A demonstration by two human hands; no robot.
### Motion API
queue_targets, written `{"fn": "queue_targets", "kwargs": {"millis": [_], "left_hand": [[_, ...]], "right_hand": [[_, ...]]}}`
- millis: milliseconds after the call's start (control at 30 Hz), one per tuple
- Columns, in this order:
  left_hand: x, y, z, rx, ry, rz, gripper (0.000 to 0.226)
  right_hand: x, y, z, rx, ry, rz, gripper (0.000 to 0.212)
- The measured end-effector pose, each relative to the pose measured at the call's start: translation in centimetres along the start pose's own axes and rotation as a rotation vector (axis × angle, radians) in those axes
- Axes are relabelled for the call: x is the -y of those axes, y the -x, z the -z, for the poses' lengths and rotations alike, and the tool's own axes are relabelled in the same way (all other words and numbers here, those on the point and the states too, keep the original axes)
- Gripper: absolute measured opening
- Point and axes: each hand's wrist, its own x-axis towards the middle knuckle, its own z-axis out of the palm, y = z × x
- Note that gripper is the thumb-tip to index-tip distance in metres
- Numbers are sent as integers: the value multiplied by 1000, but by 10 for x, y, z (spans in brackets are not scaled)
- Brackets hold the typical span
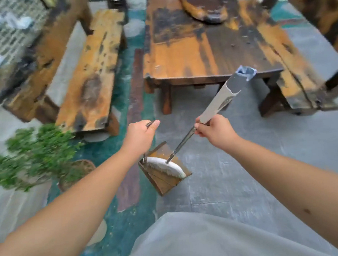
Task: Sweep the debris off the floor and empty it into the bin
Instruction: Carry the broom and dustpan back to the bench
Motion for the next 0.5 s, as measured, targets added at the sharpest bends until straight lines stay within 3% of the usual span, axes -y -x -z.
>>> {"fn": "queue_targets", "kwargs": {"millis": [233,500], "left_hand": [[-144,-70,-132,178,26,-205,58],[-278,-137,-274,410,86,-335,42]], "right_hand": [[-88,-7,165,-253,-13,-139,5],[-176,-20,301,-557,-28,-357,10]]}}
